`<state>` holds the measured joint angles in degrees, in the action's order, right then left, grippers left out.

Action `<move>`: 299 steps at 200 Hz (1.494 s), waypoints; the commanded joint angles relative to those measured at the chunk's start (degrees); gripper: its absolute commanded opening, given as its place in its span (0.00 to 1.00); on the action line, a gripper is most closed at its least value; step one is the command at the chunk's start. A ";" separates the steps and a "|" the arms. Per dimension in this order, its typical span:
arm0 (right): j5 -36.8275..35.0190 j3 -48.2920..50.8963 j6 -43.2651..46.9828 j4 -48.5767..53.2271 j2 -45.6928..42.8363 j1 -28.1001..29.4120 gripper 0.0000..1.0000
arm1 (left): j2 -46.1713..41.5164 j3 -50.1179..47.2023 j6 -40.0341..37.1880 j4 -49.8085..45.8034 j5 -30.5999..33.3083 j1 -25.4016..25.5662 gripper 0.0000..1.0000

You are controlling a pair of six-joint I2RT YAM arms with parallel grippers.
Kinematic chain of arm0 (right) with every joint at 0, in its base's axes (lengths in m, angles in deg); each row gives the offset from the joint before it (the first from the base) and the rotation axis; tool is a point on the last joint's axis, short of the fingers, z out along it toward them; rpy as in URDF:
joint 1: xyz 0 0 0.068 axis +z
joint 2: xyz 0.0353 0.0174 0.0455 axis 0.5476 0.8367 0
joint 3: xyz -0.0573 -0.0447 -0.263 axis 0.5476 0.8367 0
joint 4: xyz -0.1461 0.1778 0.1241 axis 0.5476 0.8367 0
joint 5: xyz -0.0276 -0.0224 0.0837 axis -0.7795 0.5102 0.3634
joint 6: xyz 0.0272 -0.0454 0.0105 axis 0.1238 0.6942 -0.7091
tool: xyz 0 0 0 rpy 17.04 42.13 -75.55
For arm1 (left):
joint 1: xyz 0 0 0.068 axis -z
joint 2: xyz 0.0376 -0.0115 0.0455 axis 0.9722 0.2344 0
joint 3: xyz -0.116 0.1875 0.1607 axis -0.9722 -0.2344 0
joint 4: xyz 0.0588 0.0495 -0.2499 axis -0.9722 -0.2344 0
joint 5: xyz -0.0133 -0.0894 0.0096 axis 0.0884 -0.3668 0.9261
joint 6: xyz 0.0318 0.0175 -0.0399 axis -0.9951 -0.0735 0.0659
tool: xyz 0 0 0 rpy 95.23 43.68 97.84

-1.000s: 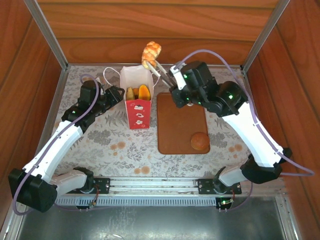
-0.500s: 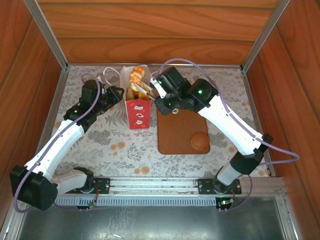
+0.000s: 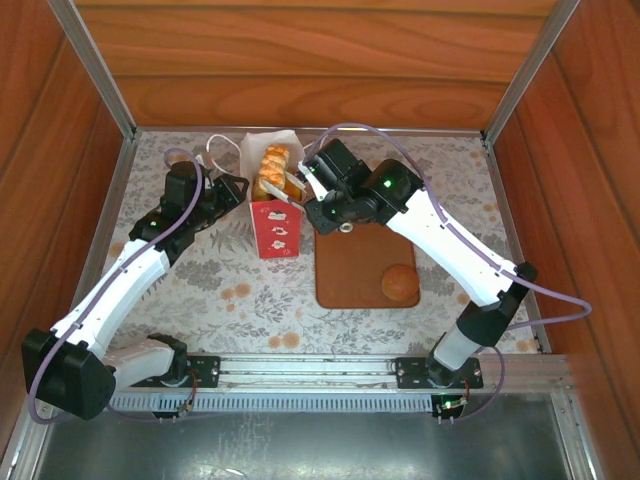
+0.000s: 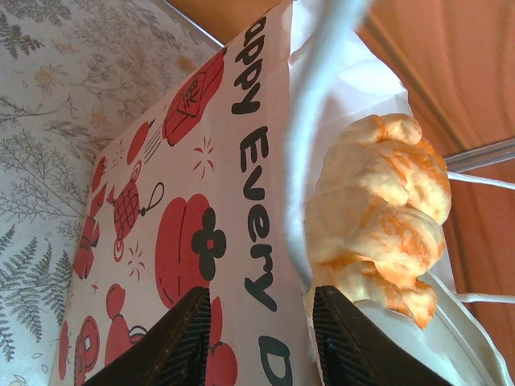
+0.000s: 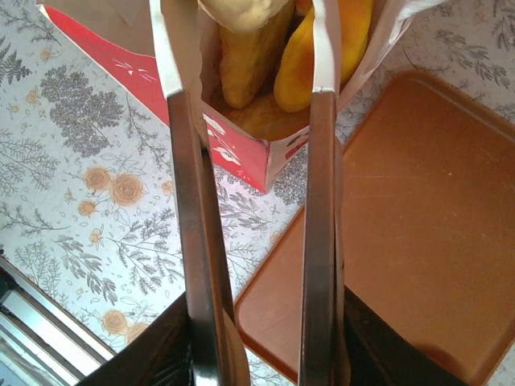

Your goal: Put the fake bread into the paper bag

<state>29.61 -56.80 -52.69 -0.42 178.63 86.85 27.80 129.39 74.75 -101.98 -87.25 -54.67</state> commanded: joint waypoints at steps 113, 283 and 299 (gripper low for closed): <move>-2.97 0.29 -1.23 -0.32 -1.79 -0.64 0.48 | -3.66 2.86 -6.41 -1.35 3.23 0.19 0.53; 10.33 -3.51 -4.05 -3.72 -12.26 -9.08 0.41 | -10.34 -0.25 -4.08 2.61 -0.17 -7.61 0.82; 11.68 -4.70 -4.48 -2.45 -13.39 -10.91 0.41 | -10.12 -1.39 -2.38 4.86 -1.50 -8.49 0.83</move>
<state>37.28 -58.27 -55.97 -2.80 168.94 78.09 18.16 129.89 69.49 -101.13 -85.92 -61.92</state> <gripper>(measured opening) 0.409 0.824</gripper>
